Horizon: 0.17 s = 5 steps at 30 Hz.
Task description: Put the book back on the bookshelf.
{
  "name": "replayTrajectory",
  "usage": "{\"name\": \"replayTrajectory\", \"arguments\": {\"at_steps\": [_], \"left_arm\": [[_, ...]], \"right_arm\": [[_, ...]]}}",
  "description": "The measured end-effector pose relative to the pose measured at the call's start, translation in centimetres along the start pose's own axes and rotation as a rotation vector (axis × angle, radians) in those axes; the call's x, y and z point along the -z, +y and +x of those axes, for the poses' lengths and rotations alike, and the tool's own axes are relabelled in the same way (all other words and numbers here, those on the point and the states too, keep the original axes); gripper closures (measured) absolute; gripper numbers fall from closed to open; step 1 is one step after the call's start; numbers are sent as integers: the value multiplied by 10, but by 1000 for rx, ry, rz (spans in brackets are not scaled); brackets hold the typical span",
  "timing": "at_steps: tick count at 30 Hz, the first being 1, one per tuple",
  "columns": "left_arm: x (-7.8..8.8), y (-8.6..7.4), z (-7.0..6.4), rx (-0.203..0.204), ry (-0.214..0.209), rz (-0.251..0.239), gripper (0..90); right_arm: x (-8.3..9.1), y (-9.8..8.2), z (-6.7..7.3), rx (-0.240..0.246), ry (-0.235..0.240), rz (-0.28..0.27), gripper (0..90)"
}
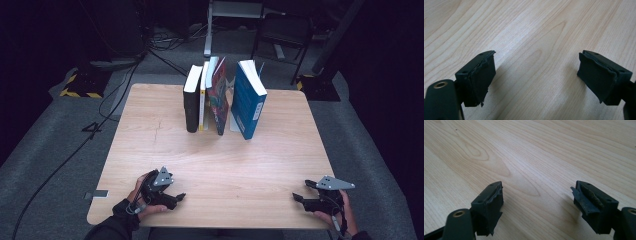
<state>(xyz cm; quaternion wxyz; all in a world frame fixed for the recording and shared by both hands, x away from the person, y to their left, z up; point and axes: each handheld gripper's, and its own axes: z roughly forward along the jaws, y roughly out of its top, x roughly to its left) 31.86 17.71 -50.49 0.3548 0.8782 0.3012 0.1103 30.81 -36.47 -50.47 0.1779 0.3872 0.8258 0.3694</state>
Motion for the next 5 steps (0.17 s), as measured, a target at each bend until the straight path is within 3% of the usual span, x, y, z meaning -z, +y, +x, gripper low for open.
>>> {"name": "replayTrajectory", "arguments": {"at_steps": [5], "left_arm": [[0,0,0,0,-1,0,145]], "right_arm": [[0,0,0,0,-1,0,232]]}}
